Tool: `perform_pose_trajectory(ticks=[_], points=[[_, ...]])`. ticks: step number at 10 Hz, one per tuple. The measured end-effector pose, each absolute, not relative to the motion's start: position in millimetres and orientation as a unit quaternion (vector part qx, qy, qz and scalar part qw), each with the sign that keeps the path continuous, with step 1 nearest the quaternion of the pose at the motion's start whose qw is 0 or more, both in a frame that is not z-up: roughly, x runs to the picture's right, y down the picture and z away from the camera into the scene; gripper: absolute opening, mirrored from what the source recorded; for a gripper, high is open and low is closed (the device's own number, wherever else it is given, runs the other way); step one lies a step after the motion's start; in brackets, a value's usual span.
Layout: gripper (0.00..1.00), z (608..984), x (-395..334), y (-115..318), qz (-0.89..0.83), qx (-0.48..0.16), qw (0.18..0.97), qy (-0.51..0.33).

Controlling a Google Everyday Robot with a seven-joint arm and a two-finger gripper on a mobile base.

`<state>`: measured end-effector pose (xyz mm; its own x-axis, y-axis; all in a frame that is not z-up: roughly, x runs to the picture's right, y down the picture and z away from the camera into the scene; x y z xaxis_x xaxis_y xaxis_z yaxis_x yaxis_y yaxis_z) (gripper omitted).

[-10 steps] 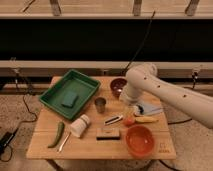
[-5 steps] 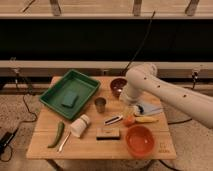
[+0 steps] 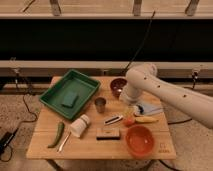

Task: Place brush in tray

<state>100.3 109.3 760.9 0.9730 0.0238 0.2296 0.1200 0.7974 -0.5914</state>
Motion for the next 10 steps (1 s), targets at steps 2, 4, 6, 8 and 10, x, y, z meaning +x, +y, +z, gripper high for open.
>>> perform_pose_trajectory(ticks=[2, 4, 6, 8, 10], points=[[0.67, 760.9, 100.3, 109.3, -0.026, -0.317, 0.941, -0.113], [0.67, 760.9, 100.3, 109.3, -0.026, -0.317, 0.941, -0.113], [0.67, 764.2, 102.7, 108.6, -0.024, -0.316, 0.941, -0.117], [0.67, 782.0, 124.4, 110.0, -0.020, -0.315, 0.940, -0.129], [0.67, 800.5, 149.0, 113.4, -0.024, -0.311, 0.939, -0.147]])
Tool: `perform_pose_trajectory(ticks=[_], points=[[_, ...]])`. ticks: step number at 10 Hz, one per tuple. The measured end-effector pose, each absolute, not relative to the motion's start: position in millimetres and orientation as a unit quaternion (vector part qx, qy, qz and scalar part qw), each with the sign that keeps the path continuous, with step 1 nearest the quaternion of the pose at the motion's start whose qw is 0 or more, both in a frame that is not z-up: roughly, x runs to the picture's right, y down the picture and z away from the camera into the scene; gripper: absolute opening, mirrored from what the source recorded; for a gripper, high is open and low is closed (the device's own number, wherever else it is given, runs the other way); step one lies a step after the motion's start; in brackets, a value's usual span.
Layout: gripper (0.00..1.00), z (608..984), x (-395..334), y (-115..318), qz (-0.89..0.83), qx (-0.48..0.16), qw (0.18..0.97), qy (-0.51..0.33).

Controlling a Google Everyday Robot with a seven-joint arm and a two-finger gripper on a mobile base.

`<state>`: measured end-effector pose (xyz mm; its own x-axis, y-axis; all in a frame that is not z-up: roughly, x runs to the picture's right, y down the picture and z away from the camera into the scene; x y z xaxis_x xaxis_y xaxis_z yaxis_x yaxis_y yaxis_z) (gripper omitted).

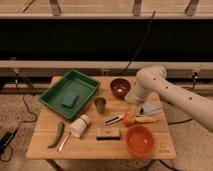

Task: Place brush in tray

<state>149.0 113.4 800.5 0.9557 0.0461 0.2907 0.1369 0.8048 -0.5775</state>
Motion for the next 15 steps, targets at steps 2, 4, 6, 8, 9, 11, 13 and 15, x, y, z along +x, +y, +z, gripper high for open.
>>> perform_pose_trajectory(ticks=[2, 4, 6, 8, 9, 11, 13, 15], points=[[0.67, 810.9, 158.3, 109.9, -0.040, -0.304, 0.938, -0.161], [0.67, 818.5, 162.9, 106.5, -0.055, -0.296, 0.938, -0.171], [0.67, 829.3, 169.3, 107.5, -0.066, -0.290, 0.938, -0.177], [0.67, 842.7, 174.0, 112.0, -0.082, -0.287, 0.937, -0.180], [0.67, 848.7, 177.3, 114.7, -0.085, -0.287, 0.937, -0.180], [0.67, 860.2, 184.7, 118.5, -0.087, -0.288, 0.937, -0.178], [0.67, 867.1, 188.0, 121.5, -0.087, -0.290, 0.936, -0.178], [0.67, 874.1, 188.7, 124.9, -0.088, -0.293, 0.935, -0.179]])
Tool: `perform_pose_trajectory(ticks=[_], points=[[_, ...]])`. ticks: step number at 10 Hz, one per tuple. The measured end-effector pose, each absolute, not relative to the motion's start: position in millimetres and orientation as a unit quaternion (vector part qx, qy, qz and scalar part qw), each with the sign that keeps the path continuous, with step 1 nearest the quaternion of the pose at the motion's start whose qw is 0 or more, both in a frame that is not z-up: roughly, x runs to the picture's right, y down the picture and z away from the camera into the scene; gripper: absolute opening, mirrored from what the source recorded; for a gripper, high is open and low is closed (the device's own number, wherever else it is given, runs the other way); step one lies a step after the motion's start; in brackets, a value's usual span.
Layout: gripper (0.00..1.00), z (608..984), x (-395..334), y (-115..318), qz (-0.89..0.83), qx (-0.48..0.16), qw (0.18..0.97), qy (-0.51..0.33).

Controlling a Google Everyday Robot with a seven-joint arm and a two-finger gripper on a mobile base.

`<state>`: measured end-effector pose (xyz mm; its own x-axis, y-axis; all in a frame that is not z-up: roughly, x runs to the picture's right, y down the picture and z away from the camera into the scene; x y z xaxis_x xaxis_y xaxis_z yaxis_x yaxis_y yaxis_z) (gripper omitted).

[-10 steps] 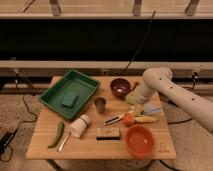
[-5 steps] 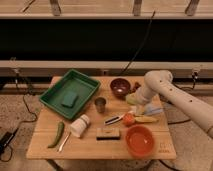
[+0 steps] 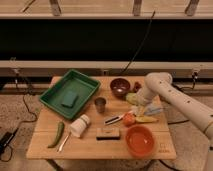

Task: Place brush in tray

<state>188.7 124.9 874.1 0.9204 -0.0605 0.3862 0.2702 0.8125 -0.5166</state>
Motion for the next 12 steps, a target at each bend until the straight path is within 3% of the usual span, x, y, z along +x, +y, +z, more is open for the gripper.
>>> perform_pose_trajectory(ticks=[11, 12], points=[[0.67, 894.9, 177.0, 139.0, -0.086, -0.321, 0.927, -0.175], [0.61, 896.2, 178.3, 142.0, -0.085, -0.326, 0.926, -0.170]])
